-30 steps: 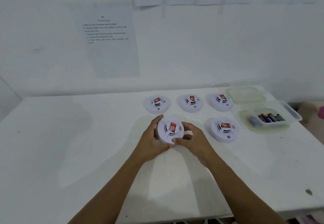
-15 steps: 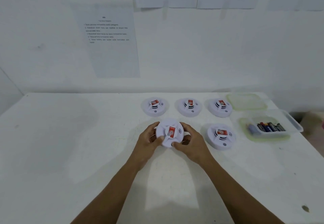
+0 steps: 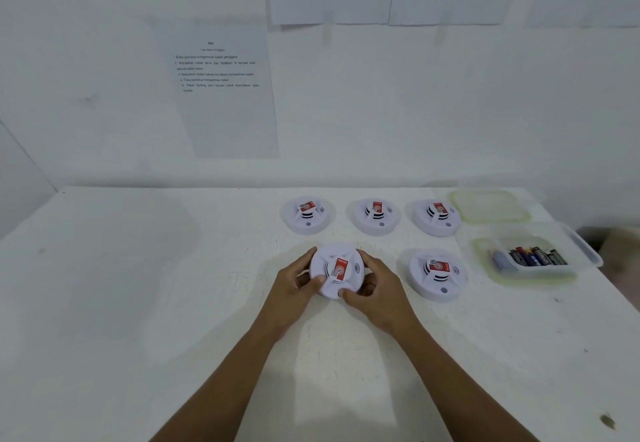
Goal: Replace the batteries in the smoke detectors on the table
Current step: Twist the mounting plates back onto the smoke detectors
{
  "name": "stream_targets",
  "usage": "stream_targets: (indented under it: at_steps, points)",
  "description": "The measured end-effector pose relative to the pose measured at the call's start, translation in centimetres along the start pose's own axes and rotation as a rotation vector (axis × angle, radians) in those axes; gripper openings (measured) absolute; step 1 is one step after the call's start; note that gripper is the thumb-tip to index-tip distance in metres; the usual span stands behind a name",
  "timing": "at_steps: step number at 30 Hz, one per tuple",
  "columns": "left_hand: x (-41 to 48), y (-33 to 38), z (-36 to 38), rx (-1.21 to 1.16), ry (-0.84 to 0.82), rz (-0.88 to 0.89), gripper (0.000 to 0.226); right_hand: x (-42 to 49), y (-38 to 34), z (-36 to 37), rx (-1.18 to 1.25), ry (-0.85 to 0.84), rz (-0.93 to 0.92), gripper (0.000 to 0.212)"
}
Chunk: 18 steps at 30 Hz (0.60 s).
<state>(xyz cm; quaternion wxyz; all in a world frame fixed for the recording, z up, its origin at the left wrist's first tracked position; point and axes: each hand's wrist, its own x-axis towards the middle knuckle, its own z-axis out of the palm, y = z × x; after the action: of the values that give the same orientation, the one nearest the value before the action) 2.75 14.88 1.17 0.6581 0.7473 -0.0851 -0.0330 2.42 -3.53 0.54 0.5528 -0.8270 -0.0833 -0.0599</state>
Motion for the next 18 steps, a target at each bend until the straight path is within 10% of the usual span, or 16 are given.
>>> stream_targets:
  at_steps: [18]
  points:
    - [0.1, -0.6, -0.2, 0.031, -0.005, -0.011, 0.043, 0.0, 0.2, -1.1, 0.090, -0.122, 0.001, 0.072]
